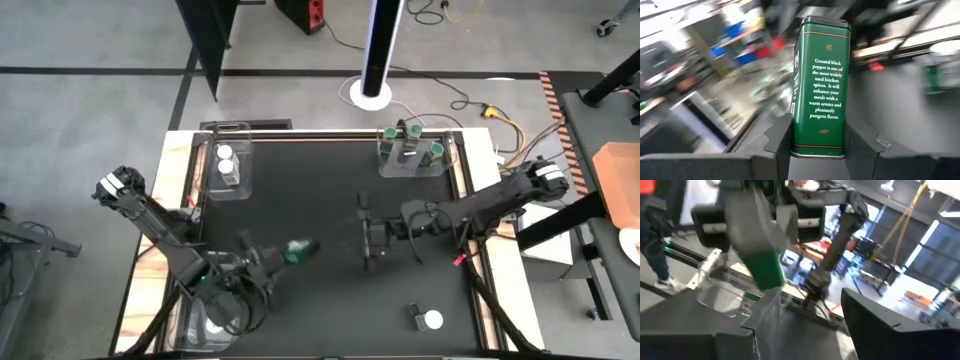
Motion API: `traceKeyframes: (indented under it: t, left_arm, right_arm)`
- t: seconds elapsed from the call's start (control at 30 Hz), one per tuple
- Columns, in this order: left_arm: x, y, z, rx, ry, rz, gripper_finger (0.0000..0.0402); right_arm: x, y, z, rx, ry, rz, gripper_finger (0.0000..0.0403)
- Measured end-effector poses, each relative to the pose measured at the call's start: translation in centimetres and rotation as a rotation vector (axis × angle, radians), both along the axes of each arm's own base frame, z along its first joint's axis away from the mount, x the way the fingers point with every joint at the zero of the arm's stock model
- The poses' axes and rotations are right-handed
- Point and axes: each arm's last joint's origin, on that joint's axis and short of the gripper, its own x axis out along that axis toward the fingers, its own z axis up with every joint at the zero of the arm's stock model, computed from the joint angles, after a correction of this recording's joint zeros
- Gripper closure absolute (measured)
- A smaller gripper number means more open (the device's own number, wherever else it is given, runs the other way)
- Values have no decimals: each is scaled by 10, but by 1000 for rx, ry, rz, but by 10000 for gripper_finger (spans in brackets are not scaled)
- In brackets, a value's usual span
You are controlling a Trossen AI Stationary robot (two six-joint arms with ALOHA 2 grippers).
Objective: Sort spices by type
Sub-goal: Put the top black seasoning can into the bottom left transparent bin
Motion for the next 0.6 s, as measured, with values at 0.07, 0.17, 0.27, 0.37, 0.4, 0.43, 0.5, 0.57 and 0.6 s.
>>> traceKeyframes:
  t: [0.07,0.17,0.27,0.37,0.4,0.43,0.5,0.57,0.6]
  left_arm:
    - [5,-5,8,5,6,-113,283]
    - [10,-9,19,53,-17,-227,283]
    - [10,-9,26,107,-31,-275,283]
    - [10,-8,29,131,-23,-300,283]
    - [10,-7,29,134,-22,-306,283]
    - [11,-7,30,136,-24,-323,283]
    - [16,-4,32,129,-42,-362,283]
    - [21,1,35,113,-66,-393,283]
    - [24,4,36,107,-74,-400,283]
  right_arm:
    - [2,1,-16,7,-39,24,203]
    - [5,5,-29,29,-67,97,195]
    - [7,9,-32,71,-70,196,178]
    - [7,13,-33,100,-70,278,157]
    - [7,14,-32,108,-78,283,150]
    - [6,16,-31,110,-94,288,143]
    - [7,18,-26,103,-121,294,132]
    - [7,20,-23,92,-130,299,124]
    - [8,21,-21,87,-134,300,121]
